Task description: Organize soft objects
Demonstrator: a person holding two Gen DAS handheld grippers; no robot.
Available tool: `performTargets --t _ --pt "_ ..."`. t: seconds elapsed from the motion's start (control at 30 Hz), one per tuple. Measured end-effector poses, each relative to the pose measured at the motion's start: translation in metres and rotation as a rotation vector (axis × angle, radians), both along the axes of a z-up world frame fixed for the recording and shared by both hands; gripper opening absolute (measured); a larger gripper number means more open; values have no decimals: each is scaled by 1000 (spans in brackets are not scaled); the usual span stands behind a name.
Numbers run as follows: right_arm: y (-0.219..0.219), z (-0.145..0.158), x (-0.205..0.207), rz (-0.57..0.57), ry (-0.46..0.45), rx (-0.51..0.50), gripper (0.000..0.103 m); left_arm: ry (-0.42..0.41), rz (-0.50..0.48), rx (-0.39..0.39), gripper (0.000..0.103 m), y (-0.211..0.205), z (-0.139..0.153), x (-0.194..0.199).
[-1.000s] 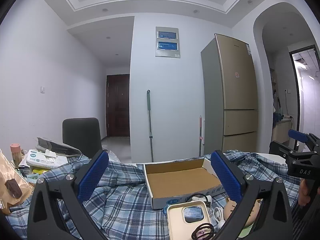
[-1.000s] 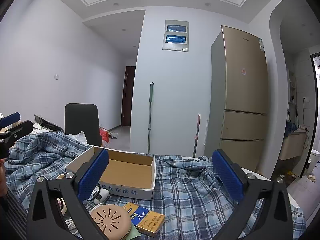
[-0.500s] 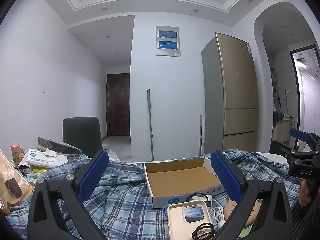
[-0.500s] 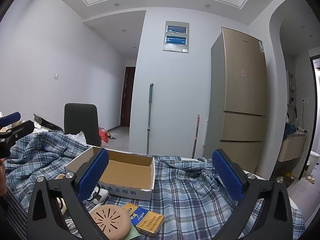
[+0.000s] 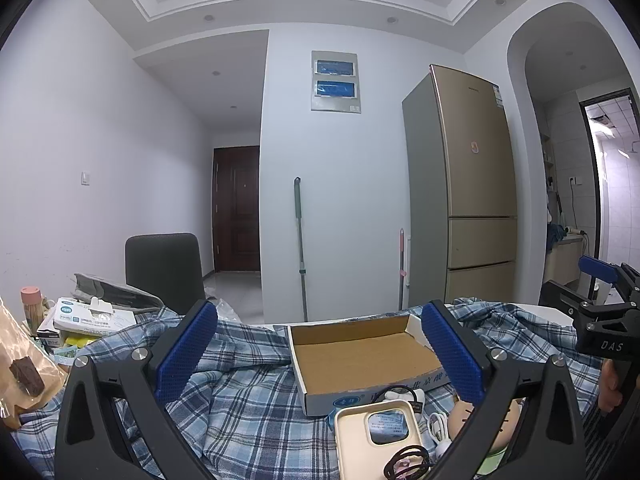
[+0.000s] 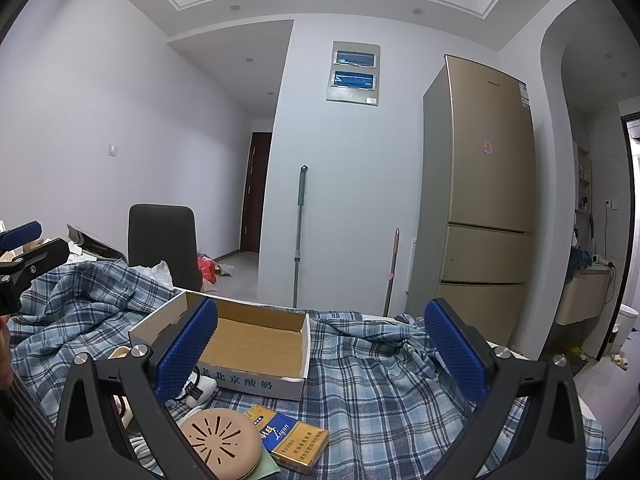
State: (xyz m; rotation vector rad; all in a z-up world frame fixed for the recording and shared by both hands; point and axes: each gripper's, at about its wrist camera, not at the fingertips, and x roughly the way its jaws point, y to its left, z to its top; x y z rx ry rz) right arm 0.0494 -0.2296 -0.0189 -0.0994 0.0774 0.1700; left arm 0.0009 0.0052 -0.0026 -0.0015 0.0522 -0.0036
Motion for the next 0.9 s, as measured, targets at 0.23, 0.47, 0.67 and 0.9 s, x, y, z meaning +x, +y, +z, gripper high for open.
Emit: performTargets --t 0.23,0.47,0.67,0.9 --pt "1 0 0 0 1 -1 103 -1 0 1 103 0 -1 1" --pt "1 0 0 1 1 0 103 -1 -1 1 103 -1 -1 1" --pt "2 0 1 2 4 1 103 -1 -1 3 103 -1 -1 1" --pt "2 0 1 2 4 0 103 -1 -1 2 103 -1 -1 1"
